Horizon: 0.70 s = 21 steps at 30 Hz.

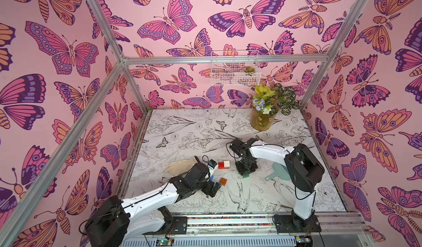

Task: Assemble the number 5 with lego
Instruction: Pick up the lego brick from the center of the board.

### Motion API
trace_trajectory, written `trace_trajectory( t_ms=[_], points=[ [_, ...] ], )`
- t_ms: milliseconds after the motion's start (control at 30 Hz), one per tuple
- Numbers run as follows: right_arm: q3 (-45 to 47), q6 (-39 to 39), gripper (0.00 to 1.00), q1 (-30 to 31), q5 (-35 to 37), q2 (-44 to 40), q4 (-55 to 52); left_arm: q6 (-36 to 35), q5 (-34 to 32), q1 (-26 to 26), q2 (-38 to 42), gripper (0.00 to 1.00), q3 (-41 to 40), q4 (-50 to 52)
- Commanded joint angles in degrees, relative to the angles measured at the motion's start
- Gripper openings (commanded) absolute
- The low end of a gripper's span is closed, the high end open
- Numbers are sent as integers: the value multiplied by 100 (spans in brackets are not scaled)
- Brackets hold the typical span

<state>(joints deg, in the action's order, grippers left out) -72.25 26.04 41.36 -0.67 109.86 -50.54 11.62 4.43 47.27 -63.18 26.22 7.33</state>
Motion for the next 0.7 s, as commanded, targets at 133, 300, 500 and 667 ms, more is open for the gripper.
trace_trajectory(
  t_ms=[133,300,500,667],
  points=[
    [-75,-245,44,-21,124,-33,-411,-14,-100,20,-114,100,136,51],
    [27,-269,38,-15,103,-99,-311,-24,-65,20,-160,100,156,50],
    [-100,-747,16,-9,219,-193,-344,-15,-30,24,-82,100,116,65],
    [-257,-1813,5,-13,528,-609,-394,16,-30,45,-2,100,86,87]
  ],
)
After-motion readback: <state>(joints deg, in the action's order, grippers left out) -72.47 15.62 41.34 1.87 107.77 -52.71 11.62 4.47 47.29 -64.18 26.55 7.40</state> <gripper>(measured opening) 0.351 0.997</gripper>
